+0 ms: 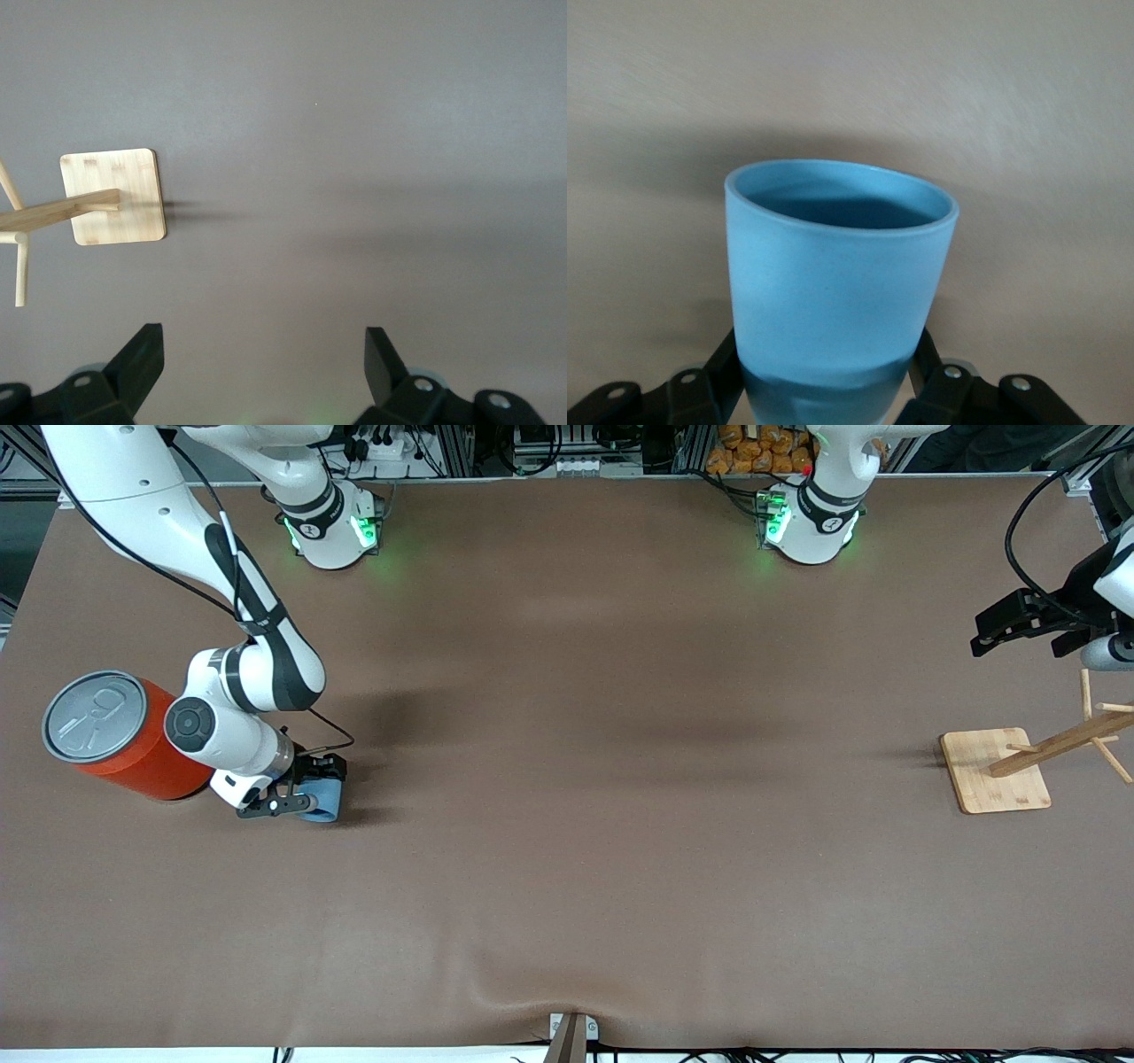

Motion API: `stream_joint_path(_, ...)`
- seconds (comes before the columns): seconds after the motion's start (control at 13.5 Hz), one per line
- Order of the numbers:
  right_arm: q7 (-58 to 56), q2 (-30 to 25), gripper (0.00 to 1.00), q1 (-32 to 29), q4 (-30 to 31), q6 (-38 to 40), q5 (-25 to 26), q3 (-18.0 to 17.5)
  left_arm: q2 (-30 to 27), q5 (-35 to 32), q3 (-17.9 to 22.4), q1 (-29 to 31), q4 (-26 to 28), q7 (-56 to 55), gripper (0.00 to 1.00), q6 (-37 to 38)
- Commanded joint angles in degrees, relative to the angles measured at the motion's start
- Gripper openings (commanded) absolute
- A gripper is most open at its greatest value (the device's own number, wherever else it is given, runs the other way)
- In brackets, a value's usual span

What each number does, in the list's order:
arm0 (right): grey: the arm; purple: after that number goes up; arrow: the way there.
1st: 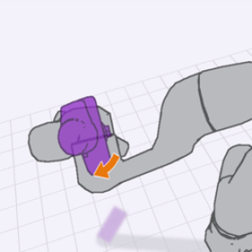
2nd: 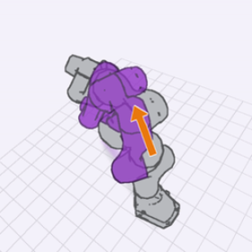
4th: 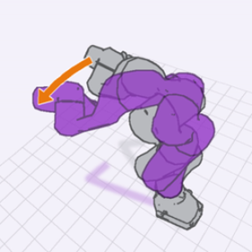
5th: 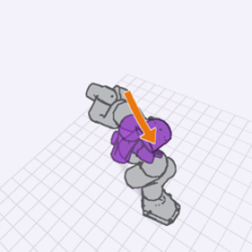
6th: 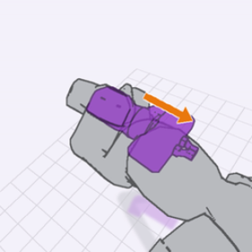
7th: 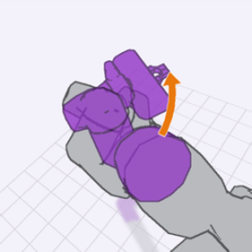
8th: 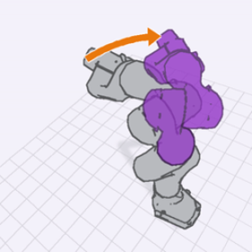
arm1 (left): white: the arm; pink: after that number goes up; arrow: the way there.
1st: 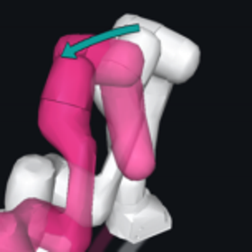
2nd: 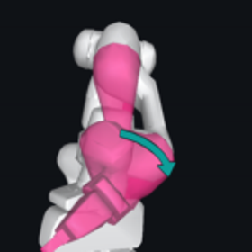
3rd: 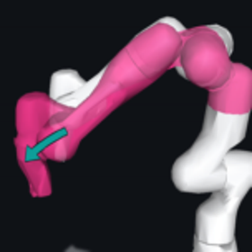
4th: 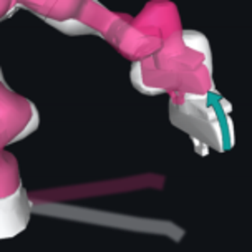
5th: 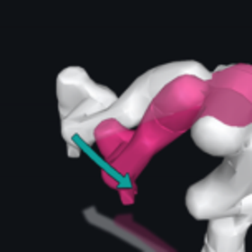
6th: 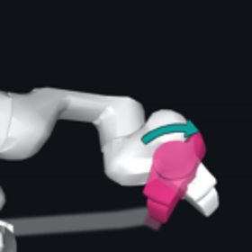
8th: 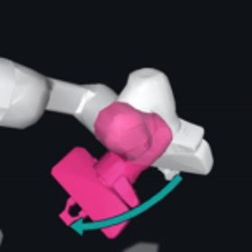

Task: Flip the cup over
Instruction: 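Lift the blue cup with the right gripper and carry it toward the table's middle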

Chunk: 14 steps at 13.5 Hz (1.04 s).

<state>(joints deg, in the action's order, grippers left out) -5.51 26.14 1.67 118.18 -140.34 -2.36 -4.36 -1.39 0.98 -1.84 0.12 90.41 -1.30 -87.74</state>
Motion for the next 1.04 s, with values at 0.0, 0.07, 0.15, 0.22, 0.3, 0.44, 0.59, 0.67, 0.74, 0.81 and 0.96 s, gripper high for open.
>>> stream_joint_path(0.0, -1.61, 0.93, 0.01, 0.96, -9.34, 8.47, -0.98, -1.70, -0.20, -0.88, -0.44, 0.06, -0.59, 1.21, 1.00, 0.64)
stream_joint_path(0.07, -1.78, 0.93, 0.00, 1.31, -11.81, 10.42, -0.90, -3.36, -0.20, -0.89, -0.44, 0.14, -0.50, 1.21, 1.00, 0.73)
stream_joint_path(0.15, -1.70, 1.11, 0.00, 1.75, -14.62, 12.18, -0.90, -5.72, -0.20, -0.80, -0.44, 0.32, -0.50, 1.21, 1.00, 0.73)
stream_joint_path(0.22, -1.69, 1.72, 0.00, 2.45, -17.69, 13.41, -0.90, -8.36, -0.20, -0.71, -0.35, 0.32, -0.50, 1.21, 1.00, 0.64)
stream_joint_path(0.3, -1.43, 2.33, 0.00, 3.94, -19.98, 13.34, -0.90, -11.08, -0.11, -0.80, -0.35, 0.32, -0.59, 1.21, 1.00, 0.64)
stream_joint_path(0.44, -1.78, 5.66, 0.00, 10.68, -26.57, 13.16, 0.06, -12.43, -0.11, -0.71, -0.35, 0.32, -0.50, 1.21, 1.00, 0.64)
stream_joint_path(0.59, -2.91, 8.65, 0.00, 16.15, -30.45, 12.90, 1.03, -12.43, -0.02, -0.63, -0.18, 0.41, -0.59, 1.21, 1.00, 0.64)
stream_joint_path(0.67, -6.58, 10.23, 0.00, 18.43, -32.55, 12.64, 3.56, -12.43, 0.15, -0.62, -0.09, 0.50, -0.76, 1.21, 1.00, 0.64)
stream_joint_path(0.74, -11.84, 12.16, 0.00, 21.59, -35.79, 12.64, 6.89, -12.34, 0.16, -0.36, 0.08, 0.58, -0.85, 1.21, 1.00, 0.64)
stream_joint_path(0.81, -14.67, 13.40, 0.00, 23.97, -37.13, 12.64, 10.49, -12.34, 0.33, -0.19, 0.09, 0.50, -0.94, 1.21, 1.00, 0.64)
stream_joint_path(0.96, -15.93, 15.16, 0.00, 27.41, -37.58, 12.55, 17.79, -12.43, 0.94, -0.10, 0.09, 0.41, -2.25, 1.03, 1.00, 0.64)
